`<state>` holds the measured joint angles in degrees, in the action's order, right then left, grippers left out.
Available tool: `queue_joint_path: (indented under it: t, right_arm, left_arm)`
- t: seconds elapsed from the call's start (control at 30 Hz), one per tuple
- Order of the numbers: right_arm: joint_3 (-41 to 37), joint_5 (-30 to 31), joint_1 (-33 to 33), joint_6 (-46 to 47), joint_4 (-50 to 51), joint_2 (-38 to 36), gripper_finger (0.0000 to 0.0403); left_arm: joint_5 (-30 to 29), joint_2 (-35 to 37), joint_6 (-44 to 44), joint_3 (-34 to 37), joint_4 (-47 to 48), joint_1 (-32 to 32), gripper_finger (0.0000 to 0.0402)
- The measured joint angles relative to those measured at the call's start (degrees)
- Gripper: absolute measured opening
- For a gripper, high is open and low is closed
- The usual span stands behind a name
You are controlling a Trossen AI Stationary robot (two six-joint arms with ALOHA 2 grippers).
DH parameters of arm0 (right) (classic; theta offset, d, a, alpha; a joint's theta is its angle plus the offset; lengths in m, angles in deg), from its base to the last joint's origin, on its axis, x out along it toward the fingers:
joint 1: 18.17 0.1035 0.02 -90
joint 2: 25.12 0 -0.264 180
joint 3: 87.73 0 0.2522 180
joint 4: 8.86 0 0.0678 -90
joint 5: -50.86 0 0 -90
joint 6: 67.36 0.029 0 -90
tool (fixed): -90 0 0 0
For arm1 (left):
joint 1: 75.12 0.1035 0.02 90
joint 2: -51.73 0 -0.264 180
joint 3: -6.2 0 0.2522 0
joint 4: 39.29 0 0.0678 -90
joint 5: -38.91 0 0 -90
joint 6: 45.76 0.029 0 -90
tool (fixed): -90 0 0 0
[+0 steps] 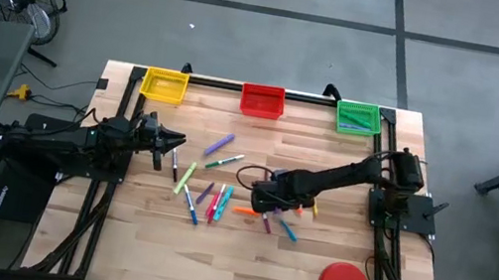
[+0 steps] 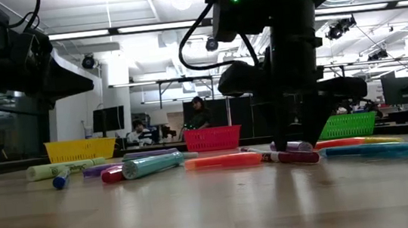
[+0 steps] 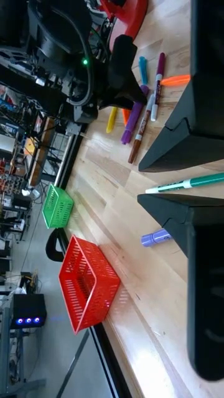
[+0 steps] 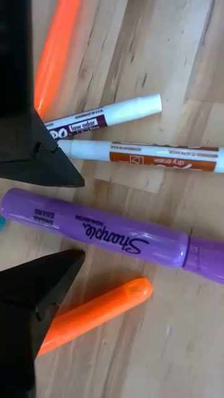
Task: Pick & Place Markers
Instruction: Put the purple highlighter into the green bin
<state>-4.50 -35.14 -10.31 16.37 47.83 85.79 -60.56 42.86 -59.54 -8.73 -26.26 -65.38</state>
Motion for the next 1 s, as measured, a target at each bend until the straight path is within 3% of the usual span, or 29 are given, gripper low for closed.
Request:
queue_joint_path:
  t: [0.43, 1.0]
  right_arm:
    - [-0.13, -0.46, -0.02, -2.23, 0.62, 0.07, 0.0063]
    - [-0.39, 0.14, -0.45, -5.81, 0.50, -4.14, 0.0059]
  left_arm:
    - [0.00, -0.01, -0.02, -0.01, -0.01, 0.00, 0.0064]
    - [0.00, -0.02, 0.00, 0.00, -0.02, 0.00, 0.0064]
